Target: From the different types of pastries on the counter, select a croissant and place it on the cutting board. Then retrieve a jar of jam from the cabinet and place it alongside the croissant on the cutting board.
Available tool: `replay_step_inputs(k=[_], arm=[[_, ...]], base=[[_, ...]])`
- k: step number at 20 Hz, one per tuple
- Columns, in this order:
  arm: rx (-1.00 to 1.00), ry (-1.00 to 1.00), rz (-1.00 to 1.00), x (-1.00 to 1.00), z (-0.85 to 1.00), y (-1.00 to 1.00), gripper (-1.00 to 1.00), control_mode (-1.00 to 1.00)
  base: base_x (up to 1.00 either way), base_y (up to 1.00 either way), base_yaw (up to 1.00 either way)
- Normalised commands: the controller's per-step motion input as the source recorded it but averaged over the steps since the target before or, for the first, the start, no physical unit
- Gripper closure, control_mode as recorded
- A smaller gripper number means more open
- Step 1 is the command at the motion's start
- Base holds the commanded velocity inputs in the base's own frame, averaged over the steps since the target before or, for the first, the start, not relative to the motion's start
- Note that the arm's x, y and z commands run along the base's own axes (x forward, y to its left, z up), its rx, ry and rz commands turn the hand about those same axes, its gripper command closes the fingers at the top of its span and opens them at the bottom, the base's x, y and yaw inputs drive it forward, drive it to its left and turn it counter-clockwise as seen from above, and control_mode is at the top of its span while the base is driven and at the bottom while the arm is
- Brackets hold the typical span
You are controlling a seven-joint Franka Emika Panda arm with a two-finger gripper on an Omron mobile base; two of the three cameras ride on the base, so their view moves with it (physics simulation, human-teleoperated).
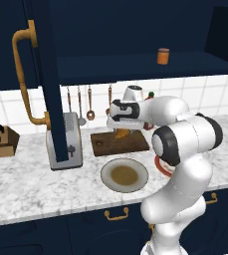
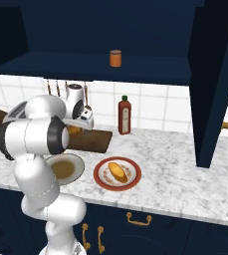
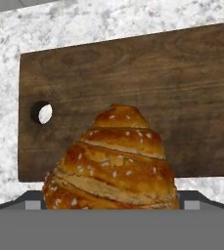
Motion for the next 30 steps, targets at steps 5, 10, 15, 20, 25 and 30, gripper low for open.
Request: replay_step_inputs(k=[5, 10, 15, 20, 25, 30], arm=[[0.0, 0.0, 0.0, 0.0, -0.28, 0.03, 1.0, -1.0], [0.0, 0.0, 0.0, 0.0, -0.27, 0.07, 1.0, -1.0], [-0.04, 0.19, 0.0, 0.21, 0.47, 0.03, 1.0, -1.0], [-0.08, 0.08, 0.0, 0.59, 0.04, 0.25, 1.0, -1.0], [0.0, 0.01, 0.0, 0.12, -0.01, 0.03, 1.0, -1.0], [0.0, 0.0, 0.0, 0.01, -0.26, 0.0, 1.0, -1.0]], base=[[0.0, 0.0, 0.0], [0.0, 0.0, 0.0], [0.0, 0.0, 0.0], [0.0, 0.0, 0.0], [0.0, 0.0, 0.0], [0.0, 0.0, 0.0]])
